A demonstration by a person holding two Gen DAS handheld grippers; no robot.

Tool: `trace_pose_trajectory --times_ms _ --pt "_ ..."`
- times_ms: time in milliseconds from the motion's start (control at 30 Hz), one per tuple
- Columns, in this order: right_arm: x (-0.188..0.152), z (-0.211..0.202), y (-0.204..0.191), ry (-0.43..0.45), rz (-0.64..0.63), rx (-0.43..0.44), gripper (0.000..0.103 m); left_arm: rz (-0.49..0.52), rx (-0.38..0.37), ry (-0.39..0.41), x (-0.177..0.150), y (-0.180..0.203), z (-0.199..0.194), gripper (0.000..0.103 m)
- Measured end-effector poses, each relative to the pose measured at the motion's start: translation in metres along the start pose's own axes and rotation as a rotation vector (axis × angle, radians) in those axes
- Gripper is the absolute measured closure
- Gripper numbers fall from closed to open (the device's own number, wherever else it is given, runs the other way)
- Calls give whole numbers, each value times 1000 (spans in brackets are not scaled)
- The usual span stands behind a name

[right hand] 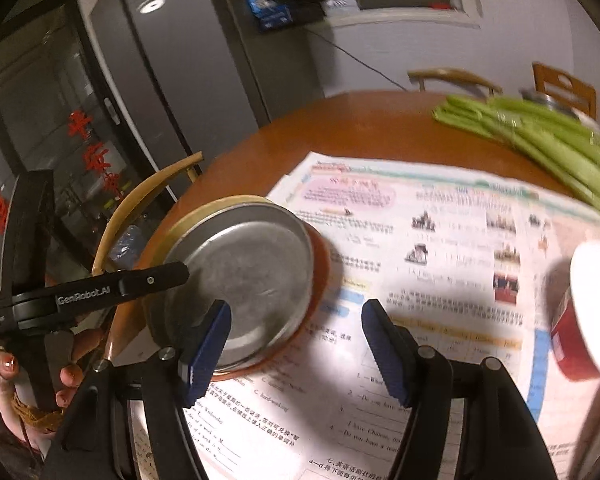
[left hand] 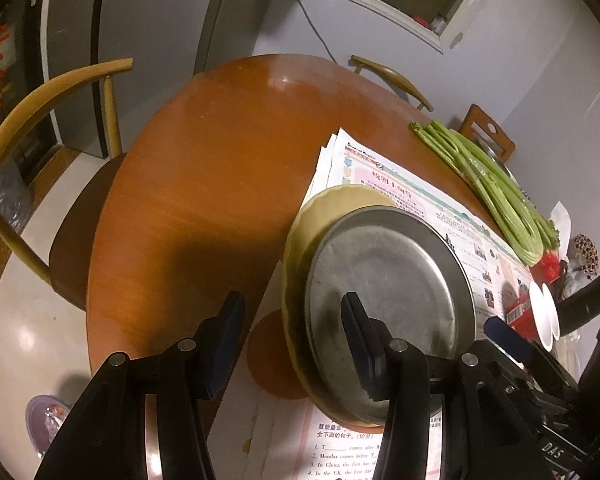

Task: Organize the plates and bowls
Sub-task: 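Lower the grey metal pan onto the yellow shell plate and open the left gripper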

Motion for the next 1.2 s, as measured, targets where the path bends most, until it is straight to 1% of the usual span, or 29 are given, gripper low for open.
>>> trace_pose_trajectory --times_ms 100,167,267,333,433,500,567,733,900,1200 --pt "-2 8 1 -21 8 7 35 18 3 -5 -1 6 3 51" --pt "-3 16 -1 -50 10 33 35 35 28 -3 -1 9 4 51" --pt "-8 26 -7 -84 11 75 35 42 34 -5 -2 13 6 51" --pt "-10 31 -12 -95 0 95 35 46 32 -7 -3 15 6 51" --pt "-12 33 -19 -94 -19 111 35 68 48 -10 -6 23 8 51" --pt "-12 33 -20 -96 -27 101 35 86 58 -9 -8 30 9 51" --pt "-12 32 -16 -95 -20 110 35 94 32 -24 -9 39 10 51" --pt "-13 27 1 -96 9 75 35 136 46 -49 -13 61 20 51" --pt "-16 20 19 -102 22 44 35 170 33 -71 -17 81 32 51" --pt "-20 6 47 -70 75 11 35 224 33 -96 -22 108 47 51"
Point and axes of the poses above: each gripper's, at about its wrist camera, not at the fingertips, and z roughly the way its jaws point, y to its right, x to its top, the point moved 3 cm from there along z, roughly the way its jaws point, and after that the axes turned 11 degrees about -z, right-handed, at the moved point
